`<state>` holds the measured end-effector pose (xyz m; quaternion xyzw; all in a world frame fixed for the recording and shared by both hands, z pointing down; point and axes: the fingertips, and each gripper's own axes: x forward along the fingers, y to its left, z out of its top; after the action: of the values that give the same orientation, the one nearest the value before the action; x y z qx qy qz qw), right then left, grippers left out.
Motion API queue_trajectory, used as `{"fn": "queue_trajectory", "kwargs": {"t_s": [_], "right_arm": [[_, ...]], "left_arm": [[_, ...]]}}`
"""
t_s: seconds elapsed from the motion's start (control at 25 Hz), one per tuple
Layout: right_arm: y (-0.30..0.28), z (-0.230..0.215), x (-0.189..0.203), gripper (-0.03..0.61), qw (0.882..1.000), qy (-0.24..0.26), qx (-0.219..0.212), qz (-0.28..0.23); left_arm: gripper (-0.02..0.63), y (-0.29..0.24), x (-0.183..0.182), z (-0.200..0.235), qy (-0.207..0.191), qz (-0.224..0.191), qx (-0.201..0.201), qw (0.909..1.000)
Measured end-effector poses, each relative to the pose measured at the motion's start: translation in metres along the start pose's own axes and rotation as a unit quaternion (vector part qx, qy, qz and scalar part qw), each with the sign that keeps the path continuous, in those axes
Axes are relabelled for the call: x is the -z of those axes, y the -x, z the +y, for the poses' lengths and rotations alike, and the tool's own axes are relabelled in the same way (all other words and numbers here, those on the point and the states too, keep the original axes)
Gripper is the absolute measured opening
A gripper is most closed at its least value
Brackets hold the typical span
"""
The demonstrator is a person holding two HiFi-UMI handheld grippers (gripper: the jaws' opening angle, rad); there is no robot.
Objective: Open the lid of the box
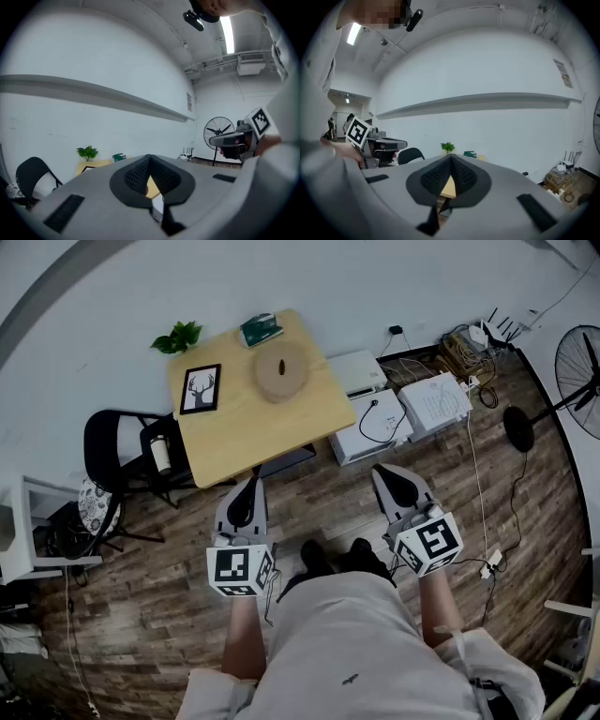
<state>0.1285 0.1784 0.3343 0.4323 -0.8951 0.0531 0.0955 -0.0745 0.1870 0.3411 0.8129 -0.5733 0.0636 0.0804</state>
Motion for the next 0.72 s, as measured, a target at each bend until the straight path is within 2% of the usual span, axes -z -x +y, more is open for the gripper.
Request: {"fn": "queue_trajectory", "kwargs": {"t_s": [0.72], "right_arm": [[-0.004,0.016,0.0,-0.002,1.0,0.0,0.013,0.008]], "left_arm": [[0.008,0.012,-0.007,-0.006,0.005,-0.024,0.033,0.9991]]}}
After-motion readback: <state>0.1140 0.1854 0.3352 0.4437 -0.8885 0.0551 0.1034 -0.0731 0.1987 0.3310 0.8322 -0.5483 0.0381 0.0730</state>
